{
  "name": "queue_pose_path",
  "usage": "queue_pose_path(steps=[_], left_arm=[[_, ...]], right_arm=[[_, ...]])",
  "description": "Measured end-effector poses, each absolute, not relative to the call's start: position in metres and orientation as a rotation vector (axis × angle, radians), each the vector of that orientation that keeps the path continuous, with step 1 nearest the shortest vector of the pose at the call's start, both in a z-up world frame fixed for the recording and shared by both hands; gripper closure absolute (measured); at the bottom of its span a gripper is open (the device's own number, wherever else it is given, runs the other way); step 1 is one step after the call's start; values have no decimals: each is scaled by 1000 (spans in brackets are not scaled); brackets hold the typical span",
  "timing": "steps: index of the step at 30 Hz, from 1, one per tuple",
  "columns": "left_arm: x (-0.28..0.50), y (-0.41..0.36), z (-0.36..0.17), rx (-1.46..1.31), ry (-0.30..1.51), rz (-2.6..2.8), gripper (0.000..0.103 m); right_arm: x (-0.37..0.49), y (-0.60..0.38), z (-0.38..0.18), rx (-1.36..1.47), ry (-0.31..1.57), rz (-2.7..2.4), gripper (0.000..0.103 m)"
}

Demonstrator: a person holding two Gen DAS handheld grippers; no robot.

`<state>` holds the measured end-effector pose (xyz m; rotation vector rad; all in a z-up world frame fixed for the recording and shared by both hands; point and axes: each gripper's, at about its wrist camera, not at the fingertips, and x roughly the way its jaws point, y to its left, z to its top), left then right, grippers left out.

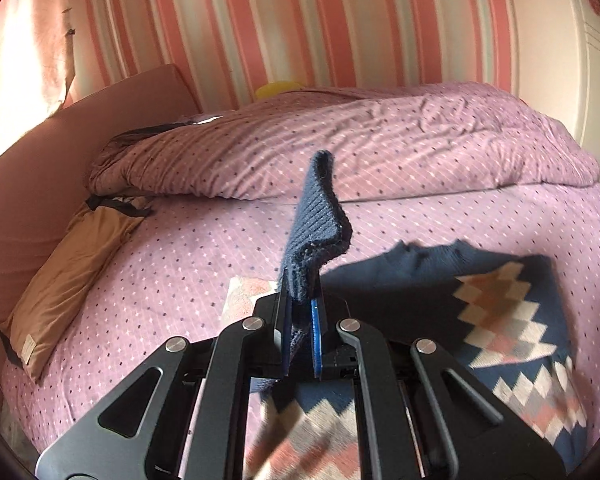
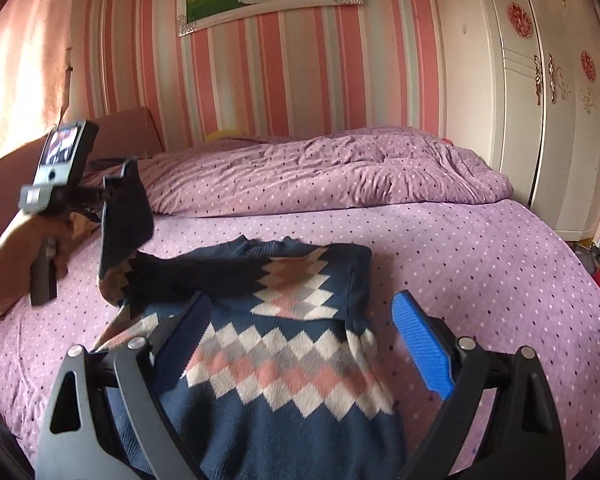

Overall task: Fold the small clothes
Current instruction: 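Lift the cuff with the left gripper, fold it over the body, open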

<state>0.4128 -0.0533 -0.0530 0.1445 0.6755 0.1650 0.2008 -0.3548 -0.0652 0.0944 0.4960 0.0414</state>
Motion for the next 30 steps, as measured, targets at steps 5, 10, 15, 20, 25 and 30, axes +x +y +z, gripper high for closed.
queue_pose_path(steps=[5,10,15,20,25,30], left_arm=[[418,-87,-58,169,681,161,97],[433,-138,-71,159,696,142,97],[438,-196,-96,193,712,94,97],[431,-232,-112,206,701,85,97],[422,-254,-128,186,714,64,97],[442,-284,-139,175,723,43,97]], right_arm=[[199,-376,-66,93,477,45,10],[201,-395,-80,115,491,49,10],[203,-406,-88,145,478,78,10],[201,-419,-91,165,467,106,10],[205,-431,-80,165,432,92,10],[200,-439,-77,181,415,100,10]])
